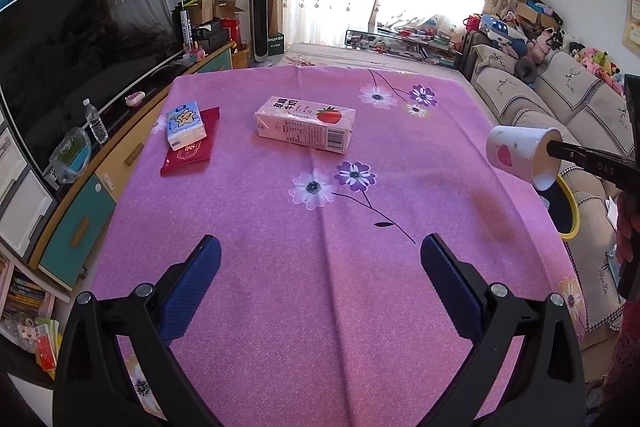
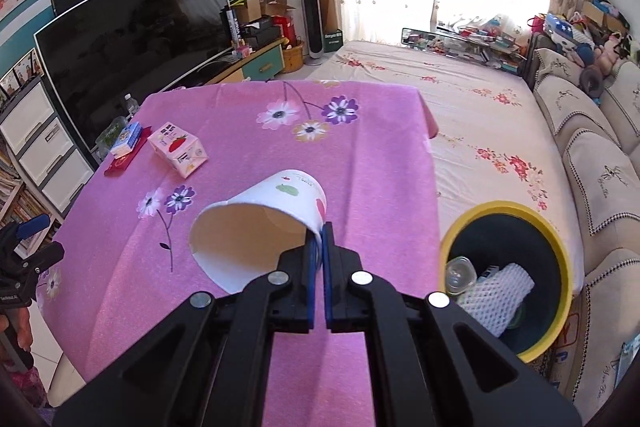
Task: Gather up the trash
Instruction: 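Carry the paper cup over the bin and release it with the right gripper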
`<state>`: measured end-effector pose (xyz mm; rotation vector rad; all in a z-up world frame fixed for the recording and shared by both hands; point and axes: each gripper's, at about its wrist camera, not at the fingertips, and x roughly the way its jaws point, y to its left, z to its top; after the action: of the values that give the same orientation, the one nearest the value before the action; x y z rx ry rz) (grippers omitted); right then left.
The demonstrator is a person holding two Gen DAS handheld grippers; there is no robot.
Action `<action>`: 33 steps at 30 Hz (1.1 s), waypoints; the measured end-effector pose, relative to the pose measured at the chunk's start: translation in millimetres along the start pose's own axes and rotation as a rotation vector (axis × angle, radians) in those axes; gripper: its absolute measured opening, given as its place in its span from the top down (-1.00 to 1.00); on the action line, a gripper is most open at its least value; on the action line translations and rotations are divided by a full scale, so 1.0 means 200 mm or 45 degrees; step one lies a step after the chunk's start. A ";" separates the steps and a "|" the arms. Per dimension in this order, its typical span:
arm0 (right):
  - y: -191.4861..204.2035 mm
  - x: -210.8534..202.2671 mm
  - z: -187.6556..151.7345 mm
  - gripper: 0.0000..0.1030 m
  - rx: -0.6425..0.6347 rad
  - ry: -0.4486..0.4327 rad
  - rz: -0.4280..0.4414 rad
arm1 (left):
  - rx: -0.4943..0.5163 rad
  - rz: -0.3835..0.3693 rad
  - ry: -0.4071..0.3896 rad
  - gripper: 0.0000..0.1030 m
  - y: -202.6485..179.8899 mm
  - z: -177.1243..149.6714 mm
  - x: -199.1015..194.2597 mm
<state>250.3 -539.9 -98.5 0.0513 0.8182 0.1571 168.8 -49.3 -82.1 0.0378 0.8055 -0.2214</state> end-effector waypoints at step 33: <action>-0.88 0.20 -0.21 -0.19 0.341 0.142 -0.325 | 0.106 -0.040 0.047 -0.91 -0.01 0.32 0.44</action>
<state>267.9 -707.2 -174.6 0.1906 0.9456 -0.1925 272.8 -75.5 -101.8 0.1079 0.8341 -0.2848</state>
